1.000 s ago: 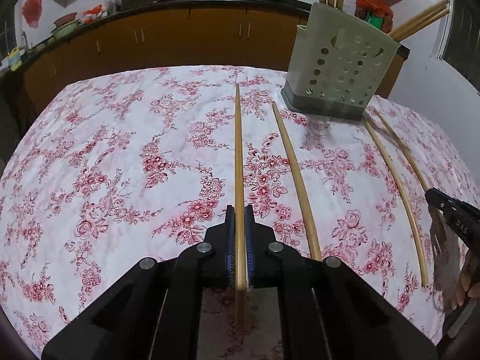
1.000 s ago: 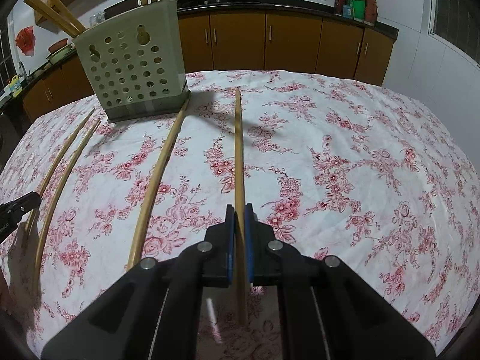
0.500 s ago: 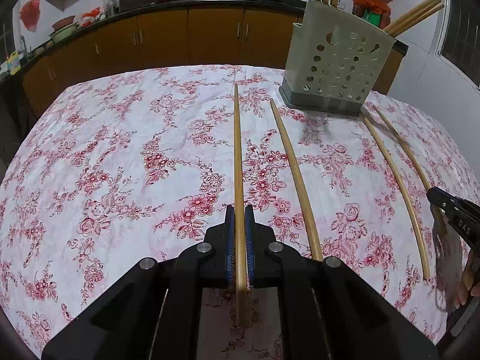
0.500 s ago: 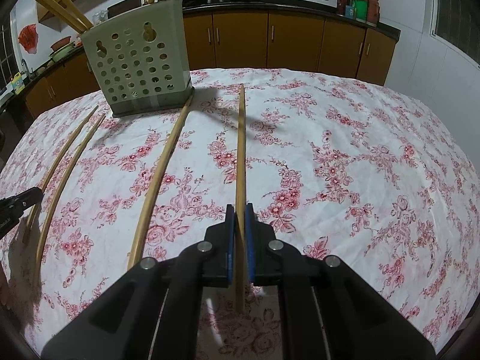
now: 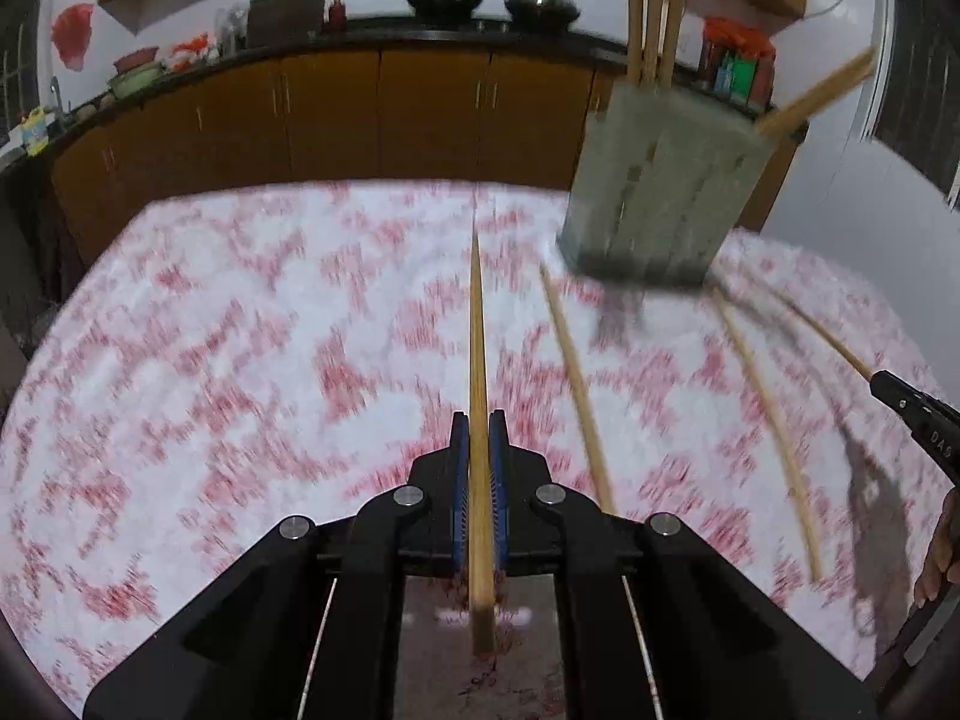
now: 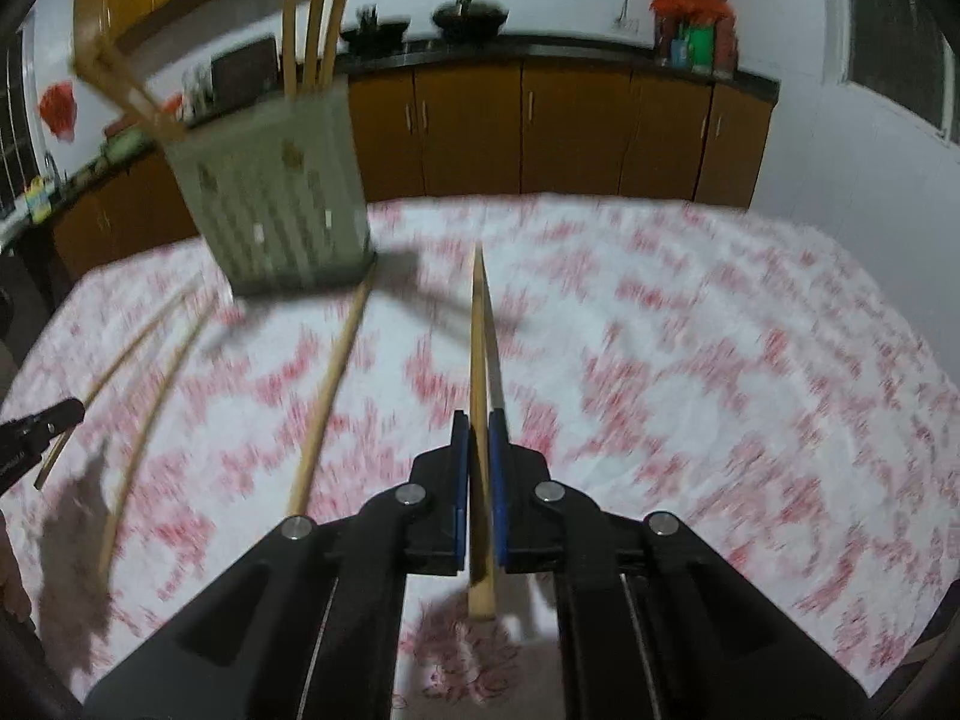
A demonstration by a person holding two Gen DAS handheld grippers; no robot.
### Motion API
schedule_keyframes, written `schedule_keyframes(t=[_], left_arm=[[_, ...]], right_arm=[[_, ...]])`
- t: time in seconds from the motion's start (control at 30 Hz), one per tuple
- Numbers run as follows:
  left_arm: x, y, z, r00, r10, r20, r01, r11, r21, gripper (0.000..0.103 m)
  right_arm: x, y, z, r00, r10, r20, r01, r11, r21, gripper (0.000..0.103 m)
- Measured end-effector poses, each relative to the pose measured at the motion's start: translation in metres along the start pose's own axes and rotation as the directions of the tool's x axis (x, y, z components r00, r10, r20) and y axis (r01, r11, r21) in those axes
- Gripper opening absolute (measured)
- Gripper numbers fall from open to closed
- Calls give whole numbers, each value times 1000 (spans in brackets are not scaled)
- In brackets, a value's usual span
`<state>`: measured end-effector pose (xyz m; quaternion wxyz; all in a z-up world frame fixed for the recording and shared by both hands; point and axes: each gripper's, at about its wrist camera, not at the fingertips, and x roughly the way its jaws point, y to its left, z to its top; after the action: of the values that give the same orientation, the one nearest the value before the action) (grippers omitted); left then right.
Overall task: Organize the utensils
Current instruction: 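Lift the left chopstick toward the holder while the right gripper lifts its chopstick, then insert the left chopstick into the holder while the right gripper inserts its chopstick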
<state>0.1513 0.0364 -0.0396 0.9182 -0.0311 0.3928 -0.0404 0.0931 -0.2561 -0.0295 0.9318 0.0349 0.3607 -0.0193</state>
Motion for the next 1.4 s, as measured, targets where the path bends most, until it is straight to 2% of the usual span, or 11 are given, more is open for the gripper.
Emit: schedule_keyframes(t=[0.17, 0.33, 0.57, 0.67, 0.73, 0.83, 0.93, 1.1, 1.2, 1.27, 1.4], left_arm=[[-36, 4, 28, 992, -23, 122, 27, 999, -27, 7], [-65, 3, 57, 973, -48, 226, 61, 997, -50, 7], [-80, 1, 76, 958, -58, 282, 72, 997, -39, 7], [-88, -2, 81, 951, -73, 299, 85, 996, -27, 7], [-95, -6, 85, 945, -84, 317, 94, 995, -17, 7], [-110, -13, 96, 929, -110, 354, 119, 993, -3, 7], [-126, -25, 111, 905, -138, 401, 144, 989, 15, 7], [-152, -55, 136, 850, -181, 495, 173, 983, 62, 7], [-158, -70, 152, 820, -182, 543, 163, 983, 84, 7], [-153, -77, 163, 811, -173, 559, 152, 985, 84, 7], [-132, -81, 175, 818, -143, 558, 129, 990, 65, 7]], right_arm=[[-35, -4, 25, 993, 9, 121, -12, 1000, 22, 8], [-60, -7, 45, 977, 19, 212, -27, 999, 35, 8], [-72, -7, 62, 968, 23, 251, -33, 999, 36, 8], [-80, -5, 70, 964, 52, 261, -65, 997, 39, 8], [-94, -4, 81, 953, 88, 291, -101, 994, 33, 8], [-116, 0, 98, 930, 148, 338, -164, 986, 20, 8], [-138, 8, 118, 897, 201, 394, -219, 976, 1, 8], [-158, 25, 148, 849, 254, 462, -272, 962, -29, 8], [-159, 35, 164, 831, 256, 494, -270, 962, -44, 8], [-153, 41, 174, 829, 258, 496, -272, 961, -45, 8], [-131, 51, 185, 840, 239, 487, -245, 968, -52, 8]])
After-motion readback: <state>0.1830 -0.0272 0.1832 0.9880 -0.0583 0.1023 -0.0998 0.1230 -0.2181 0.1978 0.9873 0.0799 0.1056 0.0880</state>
